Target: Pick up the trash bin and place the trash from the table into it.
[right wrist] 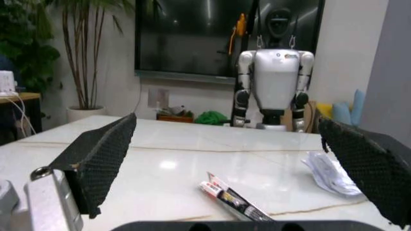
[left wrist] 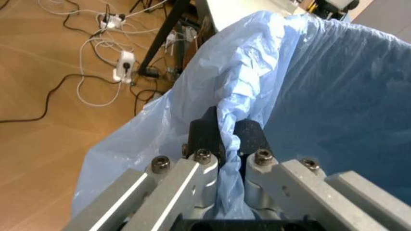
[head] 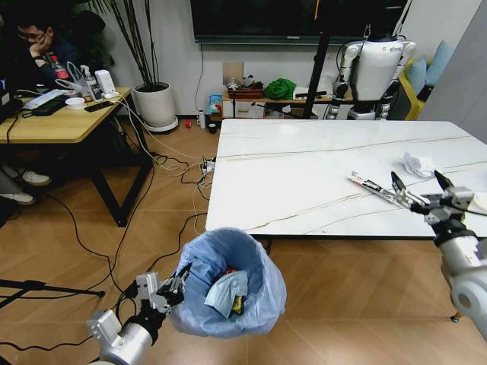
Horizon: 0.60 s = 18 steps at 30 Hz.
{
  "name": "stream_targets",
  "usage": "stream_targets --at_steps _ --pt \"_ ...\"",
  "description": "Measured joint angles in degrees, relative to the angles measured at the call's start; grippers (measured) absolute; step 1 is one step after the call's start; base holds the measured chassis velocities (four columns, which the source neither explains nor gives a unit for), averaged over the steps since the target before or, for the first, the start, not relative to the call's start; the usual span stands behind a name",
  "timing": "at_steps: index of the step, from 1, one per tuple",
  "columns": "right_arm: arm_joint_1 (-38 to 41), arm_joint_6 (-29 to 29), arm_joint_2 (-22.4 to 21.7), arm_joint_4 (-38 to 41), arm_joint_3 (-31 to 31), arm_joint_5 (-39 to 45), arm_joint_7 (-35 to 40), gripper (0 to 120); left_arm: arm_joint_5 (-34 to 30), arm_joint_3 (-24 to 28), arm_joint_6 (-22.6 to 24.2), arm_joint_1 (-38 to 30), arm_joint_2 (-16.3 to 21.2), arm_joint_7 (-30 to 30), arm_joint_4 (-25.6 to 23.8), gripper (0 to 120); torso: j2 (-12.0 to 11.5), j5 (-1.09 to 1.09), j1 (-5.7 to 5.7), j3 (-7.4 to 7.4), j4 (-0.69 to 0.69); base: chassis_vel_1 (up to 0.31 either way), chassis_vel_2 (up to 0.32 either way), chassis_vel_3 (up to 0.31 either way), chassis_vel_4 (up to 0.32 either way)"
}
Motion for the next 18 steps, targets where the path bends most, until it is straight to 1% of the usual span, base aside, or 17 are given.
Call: stream_targets --at_steps 1,3,4,6,7,8,9,10,11,14,16,18 --pt "0.0 0.0 0.0 0.0 0.0 0.0 0.0 100 0.0 0.0 0.0 0.0 0.0 0.0 0.0 0 0.0 0.00 0.00 0.00 0.00 0.000 0.000 0.000 0.000" --pt "-3.5 1.4 2.7 0.3 2.0 -2.5 -2.1 100 1.4 -0.3 -0.5 1.7 -0.7 0.8 -0.1 0 0.0 0.01 0.00 0.00 -0.01 0.000 0.000 0.000 0.000" --pt "-3.5 1.4 2.7 0.3 2.0 -2.5 -2.1 100 1.4 -0.3 -0.5 1.7 -0.7 0.8 -0.1 0 0.0 0.01 0.00 0.00 -0.01 0.000 0.000 0.000 0.000" --pt "-6.8 3.6 6.3 0.6 3.8 -4.3 -5.3 100 3.5 -0.7 -1.1 3.7 -1.5 1.8 -0.1 0 0.0 0.01 0.00 0.01 -0.04 0.000 0.000 0.000 0.000" --pt "-7.4 4.4 7.9 0.8 4.3 -4.5 -7.0 100 4.1 -0.8 -1.4 4.3 -1.9 2.1 -0.1 0 0.0 -0.01 0.00 0.00 -0.02 0.000 0.000 0.000 0.000" --pt "-7.4 4.4 7.9 0.8 4.3 -4.5 -7.0 100 4.1 -0.8 -1.4 4.3 -1.9 2.1 -0.1 0 0.0 -0.01 0.00 0.00 -0.02 0.000 0.000 0.000 0.000" --pt "-7.8 4.9 9.0 0.9 4.6 -4.5 -8.0 100 4.6 -0.8 -1.6 4.6 -2.1 2.3 -0.1 0 0.0 0.00 0.00 0.00 -0.02 0.000 0.000 0.000 0.000" --pt "-8.3 5.7 11.6 1.1 5.0 -4.7 -10.0 100 5.3 -0.8 -1.9 5.1 -2.7 2.6 0.0 0 0.0 0.01 0.00 0.00 -0.02 0.000 0.000 0.000 0.000" --pt "-8.4 6.0 12.7 1.1 5.0 -4.6 -11.1 100 5.6 -0.8 -2.1 5.3 -3.0 2.6 0.1 0 0.0 0.01 0.00 0.01 -0.02 0.000 0.000 0.000 0.000" --pt "-8.1 6.5 13.9 0.2 4.7 -4.2 -12.8 100 5.9 -0.8 -2.2 5.3 -3.4 2.7 0.1 0 0.0 -0.01 0.00 0.00 -0.02 0.000 0.000 0.000 0.000" --pt "-7.1 7.2 15.1 -1.3 4.0 -3.4 -14.2 100 6.0 -0.6 -2.2 5.2 -3.8 2.7 0.1 0 0.0 0.02 0.01 0.01 0.00 0.000 0.000 0.000 0.000" --pt "-6.9 7.4 15.4 -1.8 3.8 -3.3 -14.5 100 6.1 -0.5 -2.2 5.1 -3.9 2.7 0.2 0 0.0 0.01 0.01 0.01 0.00 0.000 0.000 0.000 0.000"
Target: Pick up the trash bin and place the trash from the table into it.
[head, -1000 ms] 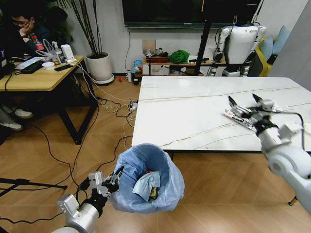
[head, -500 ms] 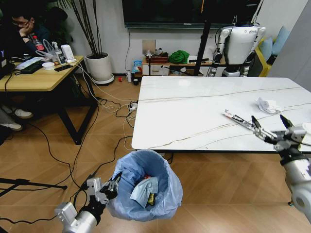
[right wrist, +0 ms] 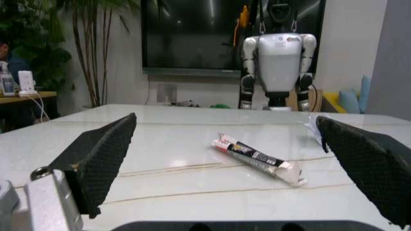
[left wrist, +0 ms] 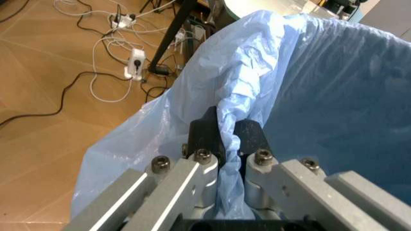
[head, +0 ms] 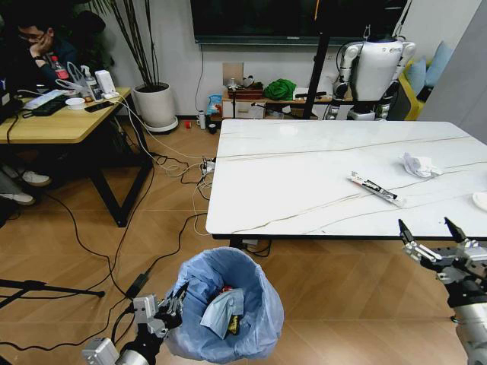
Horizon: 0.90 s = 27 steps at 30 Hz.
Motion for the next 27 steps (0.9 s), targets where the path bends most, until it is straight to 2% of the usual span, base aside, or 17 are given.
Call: stream_targets --at_steps 9,27 --pt "0.7 0.5 0.0 -3.2 -1.3 1.4 -0.7 100 0.3 0.7 -0.1 -0.7 -0.4 0.2 1.0 0 0.0 0.00 0.00 0.00 -0.01 0.000 0.000 0.000 0.000" --pt "0.9 0.4 0.1 -3.8 -2.0 3.4 -0.8 100 0.1 0.8 -0.1 -0.8 -0.3 0.1 1.5 0 0.0 0.00 0.00 0.00 -0.01 0.000 0.000 0.000 0.000"
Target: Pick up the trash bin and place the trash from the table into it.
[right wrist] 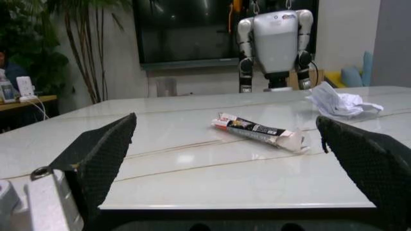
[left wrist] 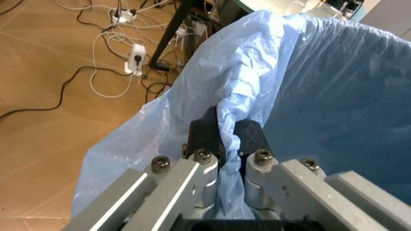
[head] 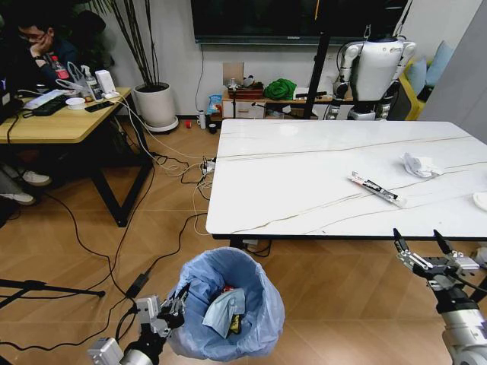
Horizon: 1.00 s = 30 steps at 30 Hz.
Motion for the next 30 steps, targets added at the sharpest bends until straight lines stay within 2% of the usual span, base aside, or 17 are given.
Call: stream_targets --at_steps 15,30 --pt "-1.6 0.6 0.8 1.1 0.4 1.2 -0.8 100 0.9 -0.2 -0.4 1.2 -0.4 0.1 -0.9 0 0.0 0.00 0.00 0.00 0.00 0.000 0.000 0.000 0.000" --pt "-1.9 0.8 0.8 1.1 0.6 1.9 -1.0 100 1.7 0.0 -0.5 1.4 -1.1 0.3 -0.9 0 0.0 -0.02 -0.01 0.00 0.00 -0.057 -0.060 0.063 0.059"
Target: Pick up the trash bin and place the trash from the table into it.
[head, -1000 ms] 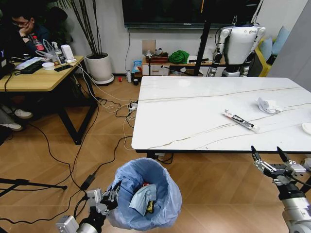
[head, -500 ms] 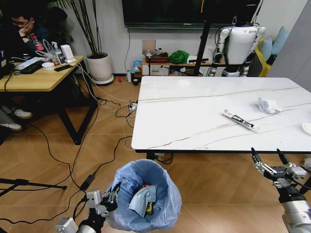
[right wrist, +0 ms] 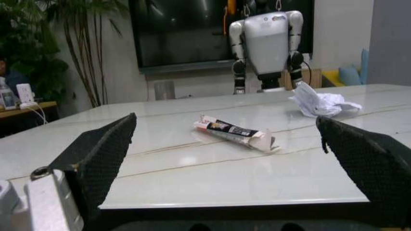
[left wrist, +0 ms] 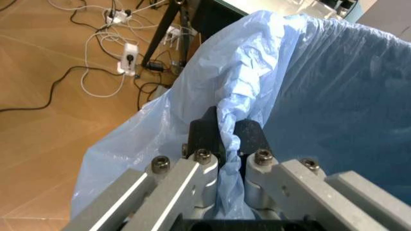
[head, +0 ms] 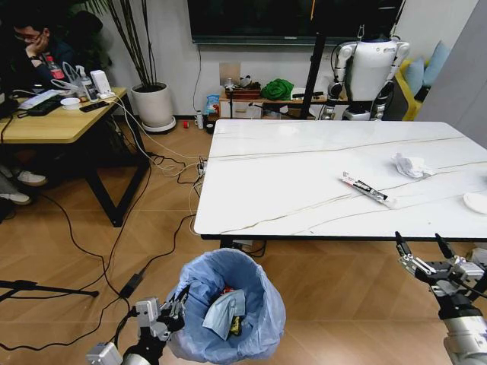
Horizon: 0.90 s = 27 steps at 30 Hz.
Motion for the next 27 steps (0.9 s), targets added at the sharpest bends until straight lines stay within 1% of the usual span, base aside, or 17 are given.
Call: stream_targets --at_steps 2,5,6,10,11,27 --pt "0.0 0.0 -0.1 -0.2 0.0 0.1 0.0 100 0.2 0.2 0.0 0.0 -0.2 0.0 0.1 0 0.0 0.03 0.00 0.00 0.00 -0.056 -0.073 0.056 0.053" --pt "0.1 0.0 -0.2 -0.3 0.0 0.4 0.0 100 0.3 0.4 0.0 0.0 -0.3 0.0 0.2 0 0.0 0.00 0.00 0.00 0.00 -0.049 -0.074 0.051 0.063" --pt "0.1 0.0 -0.2 -0.3 0.0 0.5 0.0 100 0.4 0.5 0.0 0.0 -0.3 0.0 0.2 0 0.0 0.03 0.00 0.00 0.01 -0.047 -0.068 0.076 0.069" --pt "0.2 0.0 -0.2 -0.3 0.0 0.7 0.0 100 0.7 0.8 -0.1 0.0 -0.4 0.1 0.3 0 0.0 0.01 0.00 0.00 0.00 -0.068 -0.074 0.073 0.075" --pt "0.2 0.0 -0.2 -0.3 0.0 0.7 0.0 100 0.8 0.9 -0.1 0.0 -0.4 0.1 0.4 0 0.0 0.03 0.00 0.00 0.01 -0.079 -0.101 0.083 0.077" --pt "0.0 0.0 0.0 -0.1 0.0 1.0 0.0 100 0.9 1.1 -0.2 0.0 -0.4 0.2 0.5 0 0.0 0.01 0.00 0.00 0.00 -0.065 -0.079 0.068 0.078"
